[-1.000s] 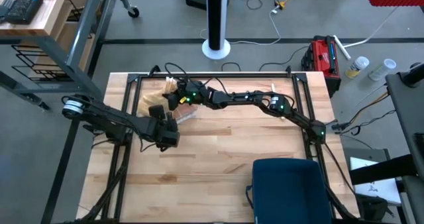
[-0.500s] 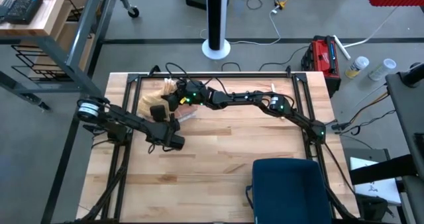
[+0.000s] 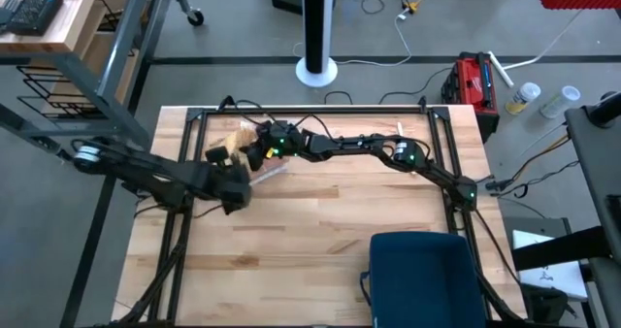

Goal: Fold towel
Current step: Stack the yellow towel on top of the brown towel

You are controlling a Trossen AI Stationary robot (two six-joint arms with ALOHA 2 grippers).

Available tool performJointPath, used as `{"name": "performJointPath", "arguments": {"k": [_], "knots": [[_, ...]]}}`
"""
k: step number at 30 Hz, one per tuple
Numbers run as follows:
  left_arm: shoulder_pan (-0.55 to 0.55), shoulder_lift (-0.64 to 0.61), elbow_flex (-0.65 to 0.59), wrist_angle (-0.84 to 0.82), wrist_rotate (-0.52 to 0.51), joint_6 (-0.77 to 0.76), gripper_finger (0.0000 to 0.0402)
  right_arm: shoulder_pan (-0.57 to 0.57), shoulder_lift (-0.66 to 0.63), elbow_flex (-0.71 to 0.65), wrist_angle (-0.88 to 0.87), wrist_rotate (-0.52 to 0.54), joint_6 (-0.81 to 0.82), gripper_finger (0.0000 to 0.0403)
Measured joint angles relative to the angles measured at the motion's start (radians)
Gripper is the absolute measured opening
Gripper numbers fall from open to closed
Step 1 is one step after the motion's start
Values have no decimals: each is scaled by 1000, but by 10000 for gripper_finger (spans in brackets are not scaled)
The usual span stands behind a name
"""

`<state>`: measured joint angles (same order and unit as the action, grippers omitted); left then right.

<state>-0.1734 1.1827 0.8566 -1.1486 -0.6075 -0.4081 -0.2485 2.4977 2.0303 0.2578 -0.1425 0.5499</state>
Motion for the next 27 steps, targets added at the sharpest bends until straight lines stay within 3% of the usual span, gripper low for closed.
{"name": "performJointPath", "arguments": {"k": [4, 7, 12, 15, 20, 27], "knots": [[1, -124, -17, -139, 112, 7, 1, 1, -22, 5, -56, -2, -78, 11], [1, -192, -36, -212, 131, -52, 1, 12, -33, 6, -114, -5, -130, 11], [0, -259, -117, -132, 141, -33, 0, 28, -78, 6, -225, 8, -229, 11], [0, -261, -164, -89, 138, -4, 0, 49, -99, 7, -310, 72, -302, 11], [-2, -205, -129, -157, 18, -108, 0, 84, -130, 7, -353, 231, -420, 11], [-2, -139, -97, -184, -52, -139, 0, 99, -158, 6, -357, 356, -503, 11]]}}
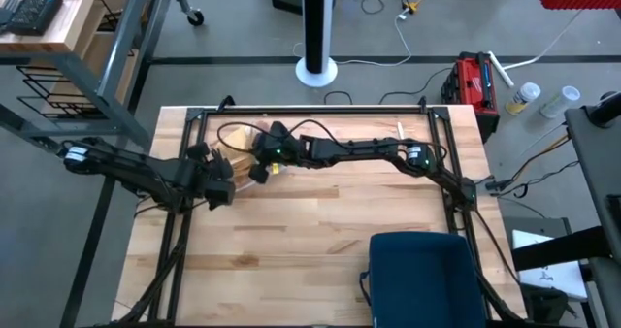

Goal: Fold towel
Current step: Stack the yellow towel on top of the brown towel

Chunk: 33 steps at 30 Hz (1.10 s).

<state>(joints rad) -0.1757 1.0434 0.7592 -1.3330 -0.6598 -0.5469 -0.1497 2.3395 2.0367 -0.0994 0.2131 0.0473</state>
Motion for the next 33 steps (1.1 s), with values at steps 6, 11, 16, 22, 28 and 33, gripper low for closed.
{"name": "performJointPath", "arguments": {"k": [6, 11, 16, 22, 28, 33], "knots": [[2, 46, 46, -145, -145, -182, 1, -7, -21, 0, 11, 155, -82, 11], [1, 59, 41, -137, -142, -172, 1, -5, -20, -1, 16, 159, -109, 11], [1, 62, 28, -113, -114, -173, 1, -9, -19, -1, -31, 162, -101, 11], [1, 68, -9, 38, 24, -11, 0, -10, -18, -9, -57, 162, -118, 11], [1, 117, -12, 106, 68, -1, 18, -20, -17, -50, -76, 135, -84, 11], [2, 166, -12, 212, 99, 18, 74, -61, -17, -99, -37, -69, 53, 11]]}}
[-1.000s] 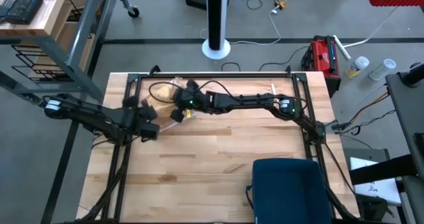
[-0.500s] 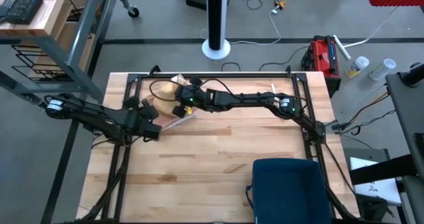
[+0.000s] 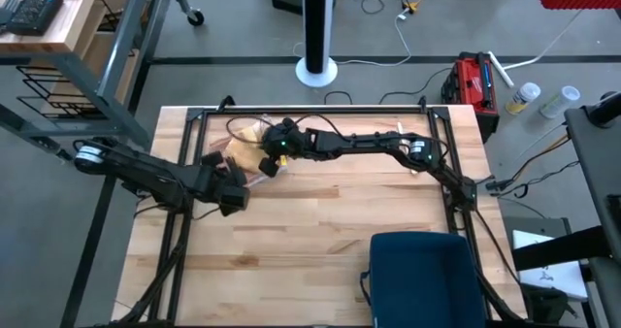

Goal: Fold towel
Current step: Stack the yellow towel on top of the brown towel

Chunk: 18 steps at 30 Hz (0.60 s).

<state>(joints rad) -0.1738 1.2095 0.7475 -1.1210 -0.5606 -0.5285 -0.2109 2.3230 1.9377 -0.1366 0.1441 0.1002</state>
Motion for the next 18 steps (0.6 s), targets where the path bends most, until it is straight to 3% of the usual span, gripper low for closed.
{"name": "performJointPath", "arguments": {"k": [8, 11, 18], "knots": [[0, 86, 1, 120, 0, 41, 165, -36, 2, -34, 61, -170, 88, 11], [3, 122, 22, 257, 12, 118, 172, -36, 2, -35, 59, -172, 86, 11], [49, 179, 19, 268, -17, 155, 170, -40, 2, -36, 59, -217, 86, 11]]}}
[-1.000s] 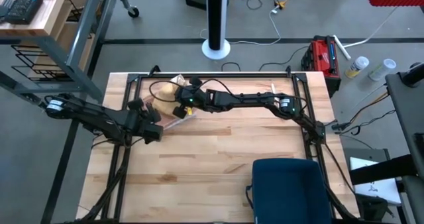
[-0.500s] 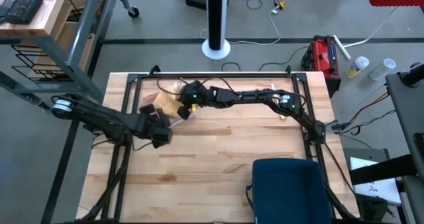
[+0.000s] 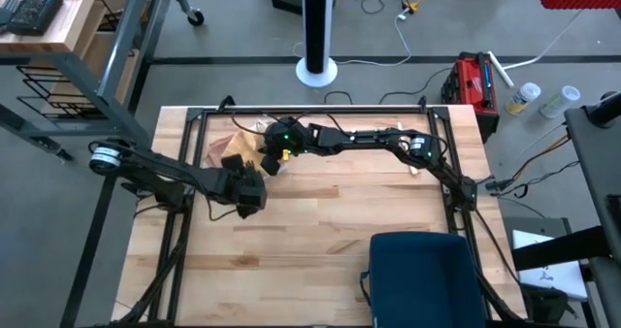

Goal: Fold towel
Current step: Stack the yellow towel on top of the brown towel

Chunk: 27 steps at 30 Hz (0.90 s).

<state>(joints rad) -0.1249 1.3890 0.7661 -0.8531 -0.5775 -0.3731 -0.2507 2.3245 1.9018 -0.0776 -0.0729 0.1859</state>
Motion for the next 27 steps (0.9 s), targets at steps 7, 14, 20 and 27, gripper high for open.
{"name": "performJointPath", "arguments": {"k": [7, 14, 20, 27], "knots": [[55, 49, -2, 47, 26, 37, 144, -32, 0, 2, 0, -212, 63, 11], [57, 42, 3, 191, 33, 235, 127, -51, 0, 2, -15, -234, 65, 11], [58, 35, -15, 158, -64, 347, 137, -56, 0, 3, -18, -253, 61, 11], [90, 34, -66, 225, -95, 411, 176, -56, 0, 3, -18, -253, 58, 11]]}}
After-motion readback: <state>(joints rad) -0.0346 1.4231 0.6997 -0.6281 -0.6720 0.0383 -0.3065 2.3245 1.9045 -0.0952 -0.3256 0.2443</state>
